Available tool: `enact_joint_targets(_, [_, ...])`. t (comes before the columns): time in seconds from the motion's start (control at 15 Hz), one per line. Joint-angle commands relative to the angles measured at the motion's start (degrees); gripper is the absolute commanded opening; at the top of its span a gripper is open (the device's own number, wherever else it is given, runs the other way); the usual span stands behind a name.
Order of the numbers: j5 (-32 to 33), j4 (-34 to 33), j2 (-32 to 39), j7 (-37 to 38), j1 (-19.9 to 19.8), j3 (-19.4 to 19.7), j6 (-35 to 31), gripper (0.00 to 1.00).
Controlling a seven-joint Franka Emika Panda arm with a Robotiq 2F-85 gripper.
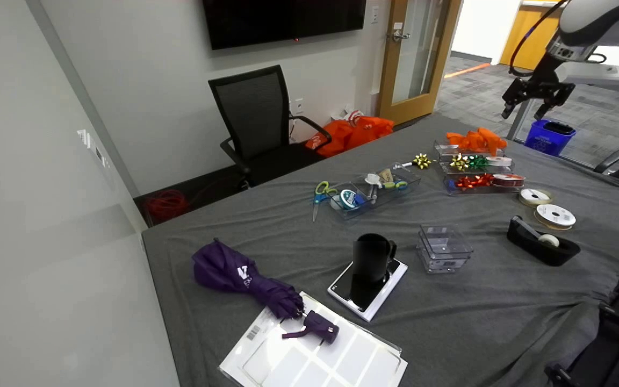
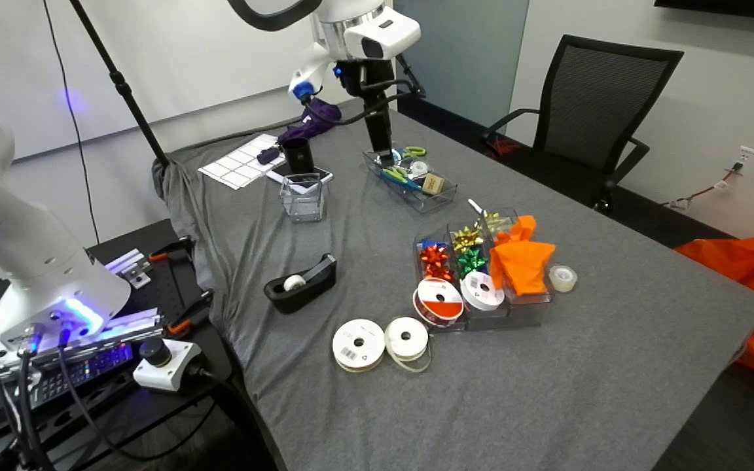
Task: Remove the red ribbons from the bottom compartment of the clear case on the right and put them in the right compartment of the clear case on the left
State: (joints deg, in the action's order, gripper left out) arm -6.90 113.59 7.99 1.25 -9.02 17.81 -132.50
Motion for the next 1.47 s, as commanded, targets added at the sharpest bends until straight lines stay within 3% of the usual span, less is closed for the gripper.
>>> enact_joint_targets(0.0, [-0.2, -3.2, 4.0, 2.6, -2.0, -2.0, -0.9, 1.00])
enact_joint_targets(0.47, [1.9, -13.5, 21.0, 12.7, -2.2, -1.8, -5.4, 1.00])
enact_joint_targets(0.67, [3.7, -19.4, 28.0, 15.5, -2.1, -1.7, -3.4, 1.00])
enact_joint_targets(1.07, [7.9, -26.5, 36.6, 11.8, -2.9, -1.6, -3.3, 1.00])
enact_joint_targets(1.4, [8.7, -27.1, 39.9, 4.4, -5.9, -3.1, -6.9, 1.00])
